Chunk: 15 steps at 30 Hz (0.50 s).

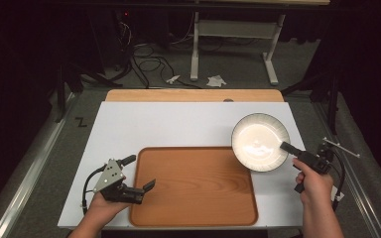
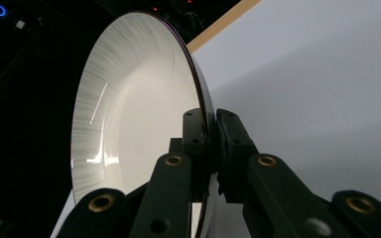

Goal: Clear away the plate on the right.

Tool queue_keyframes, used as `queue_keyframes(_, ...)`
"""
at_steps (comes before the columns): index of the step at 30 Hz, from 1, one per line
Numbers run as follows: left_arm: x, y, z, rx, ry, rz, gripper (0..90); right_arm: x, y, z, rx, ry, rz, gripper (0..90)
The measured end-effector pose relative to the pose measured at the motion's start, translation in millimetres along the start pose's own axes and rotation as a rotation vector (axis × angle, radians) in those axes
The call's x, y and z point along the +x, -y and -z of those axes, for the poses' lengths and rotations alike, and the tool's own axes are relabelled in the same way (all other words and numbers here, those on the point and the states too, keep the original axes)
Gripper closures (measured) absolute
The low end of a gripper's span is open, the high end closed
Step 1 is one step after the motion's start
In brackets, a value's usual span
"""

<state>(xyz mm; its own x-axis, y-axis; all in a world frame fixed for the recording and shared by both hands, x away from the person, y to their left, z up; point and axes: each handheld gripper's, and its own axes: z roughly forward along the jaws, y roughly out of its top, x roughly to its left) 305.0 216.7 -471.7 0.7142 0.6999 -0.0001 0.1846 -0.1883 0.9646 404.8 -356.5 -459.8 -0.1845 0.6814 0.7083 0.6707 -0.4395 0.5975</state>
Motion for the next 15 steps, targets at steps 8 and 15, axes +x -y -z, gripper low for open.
queue_keyframes(8,0.8,0.0,0.2,-0.001,0.0,0.001,0.4,14.5,1.1,-1.4,0.001,-0.034,0.027,85.0)
queue_keyframes(15,0.9,0.0,0.2,-0.002,0.001,0.002,0.4,23.0,2.3,-2.2,0.006,-0.07,0.035,85.2)
